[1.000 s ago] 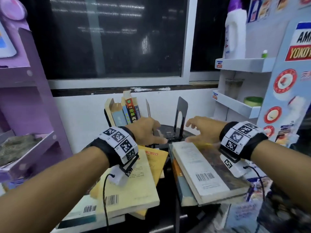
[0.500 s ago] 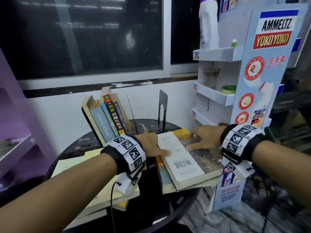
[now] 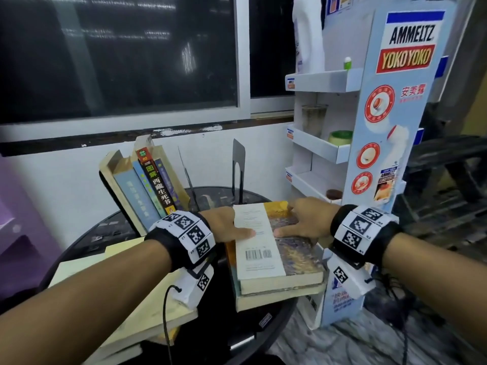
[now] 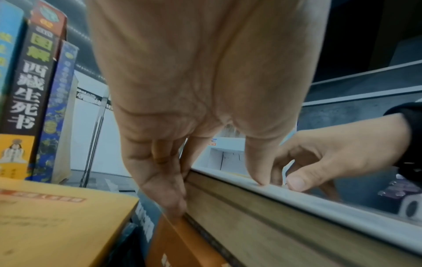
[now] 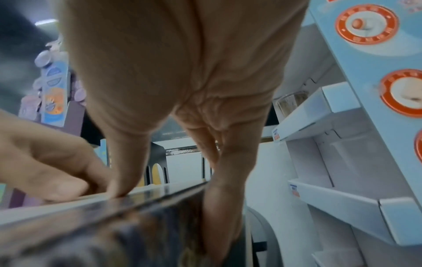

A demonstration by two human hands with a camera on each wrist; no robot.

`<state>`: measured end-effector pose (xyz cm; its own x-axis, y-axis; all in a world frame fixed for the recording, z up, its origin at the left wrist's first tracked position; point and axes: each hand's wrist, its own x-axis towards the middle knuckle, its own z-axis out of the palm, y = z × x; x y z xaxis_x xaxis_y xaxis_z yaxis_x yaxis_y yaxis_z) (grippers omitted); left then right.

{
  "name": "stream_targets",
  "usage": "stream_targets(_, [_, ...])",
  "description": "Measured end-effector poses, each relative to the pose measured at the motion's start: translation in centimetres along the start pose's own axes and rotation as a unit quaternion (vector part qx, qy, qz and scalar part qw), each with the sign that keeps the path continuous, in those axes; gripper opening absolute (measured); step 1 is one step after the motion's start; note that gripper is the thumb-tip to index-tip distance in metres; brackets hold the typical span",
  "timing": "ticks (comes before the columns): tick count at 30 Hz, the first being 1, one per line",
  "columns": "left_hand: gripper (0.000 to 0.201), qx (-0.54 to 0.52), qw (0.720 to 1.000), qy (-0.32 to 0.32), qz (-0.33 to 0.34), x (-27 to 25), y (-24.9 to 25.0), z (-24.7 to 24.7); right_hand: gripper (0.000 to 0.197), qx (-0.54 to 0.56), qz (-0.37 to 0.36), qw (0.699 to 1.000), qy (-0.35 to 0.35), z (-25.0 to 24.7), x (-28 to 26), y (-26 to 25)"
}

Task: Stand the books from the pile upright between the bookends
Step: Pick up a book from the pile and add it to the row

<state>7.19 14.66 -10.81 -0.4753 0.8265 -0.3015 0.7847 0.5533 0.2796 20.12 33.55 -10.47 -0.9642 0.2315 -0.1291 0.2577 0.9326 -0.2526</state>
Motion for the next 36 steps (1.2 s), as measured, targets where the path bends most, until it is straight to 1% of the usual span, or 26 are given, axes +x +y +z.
stream_targets(3, [0.040, 0.024, 1.000, -0.010, -0.002, 1.0, 0.3, -0.9, 0.024, 0.032, 0.002, 0.999, 0.022, 0.6, -0.2, 0.8])
stream_targets(5, [0.043, 0.041, 0.999, -0.001, -0.010, 1.7, 0.2, -1.4, 0.038, 0.057, 0.002, 0.998, 0.032, 0.9, 0.3, 1.6])
stream_targets(6, [0.044, 0.045, 0.999, -0.001, -0.016, 2.1, 0.2, -1.6, 0.036, 0.074, 0.008, 0.997, 0.031, 0.9, 0.5, 1.9])
stream_targets(8, [0.047, 0.054, 0.998, -0.006, -0.030, 3.2, -0.2, -1.6, 0.020, 0.092, 0.005, 0.996, 0.014, 0.9, 0.5, 2.3])
stream_targets(10, [0.054, 0.082, 0.995, -0.007, -0.053, 4.1, -0.6, -1.9, 0.018, 0.101, 0.008, 0.995, 0.010, 1.0, 0.9, 2.7])
stream_targets(11, [0.063, 0.103, 0.992, -0.007, -0.066, 4.7, -0.9, -2.1, 0.019, 0.099, 0.011, 0.995, 0.009, 1.0, 1.1, 2.8])
stream_targets(13, [0.077, 0.125, 0.989, -0.010, -0.084, 5.7, -1.5, -2.3, 0.039, 0.104, 0.020, 0.994, 0.003, 1.2, 1.8, 3.3])
stream_targets(14, [0.082, 0.117, 0.989, -0.016, -0.085, 6.1, -1.7, -2.4, 0.046, 0.109, 0.030, 0.994, -0.001, 1.2, 2.1, 3.5])
stream_targets(15, [0.084, 0.098, 0.992, -0.025, -0.082, 6.3, -1.7, -2.5, 0.045, 0.120, 0.034, 0.992, -0.006, 1.2, 2.2, 3.6])
stream_targets(18, [0.075, 0.028, 0.996, -0.061, -0.063, 6.4, -1.8, -2.6, 0.024, 0.159, 0.033, 0.986, -0.026, 1.4, 2.4, 3.9])
stream_targets(19, [0.075, 0.010, 0.996, -0.065, -0.055, 6.4, -1.9, -2.6, 0.020, 0.168, 0.030, 0.985, -0.033, 1.4, 2.5, 4.0])
stream_targets(20, [0.076, -0.003, 0.997, -0.061, -0.048, 6.6, -2.1, -2.5, 0.021, 0.179, 0.028, 0.983, -0.038, 1.5, 2.6, 4.1])
stream_targets(21, [0.077, -0.013, 0.997, -0.055, -0.043, 6.7, -2.3, -2.5, 0.026, 0.187, 0.024, 0.981, -0.041, 1.6, 2.8, 4.2])
stream_targets(24, [0.068, -0.024, 0.998, -0.040, -0.033, 6.9, -2.5, -2.3, 0.046, 0.209, 0.007, 0.977, -0.046, 1.9, 3.3, 4.5])
stream_targets(25, [0.068, -0.023, 0.999, -0.036, -0.032, 7.0, -2.5, -2.2, 0.052, 0.212, 0.000, 0.976, -0.047, 2.0, 3.4, 4.6])
stream_targets(26, [0.075, -0.022, 0.999, -0.031, -0.030, 7.1, -2.6, -2.2, 0.056, 0.215, -0.002, 0.975, -0.047, 2.0, 3.5, 4.6])
stream_targets(27, [0.082, -0.022, 0.999, -0.026, -0.027, 7.2, -2.7, -2.1, 0.057, 0.219, -0.003, 0.975, -0.047, 2.0, 3.5, 4.7])
stream_targets(28, [0.085, -0.025, 0.999, -0.022, -0.026, 7.2, -2.8, -2.0, 0.054, 0.224, -0.003, 0.973, -0.049, 2.0, 3.5, 4.7])
stream_targets(30, [0.072, -0.033, 0.999, -0.018, -0.021, 7.1, -2.7, -1.9, 0.043, 0.233, -0.005, 0.971, -0.050, 2.0, 3.2, 4.5])
stream_targets(32, [0.060, -0.045, 0.999, -0.010, -0.015, 6.8, -2.6, -1.9, 0.040, 0.242, -0.010, 0.969, -0.046, 2.0, 3.1, 4.5])
stream_targets(36, [0.051, -0.092, 0.995, 0.032, 0.003, 6.3, -2.6, -1.8, 0.037, 0.255, -0.016, 0.966, -0.038, 1.7, 2.7, 4.5])
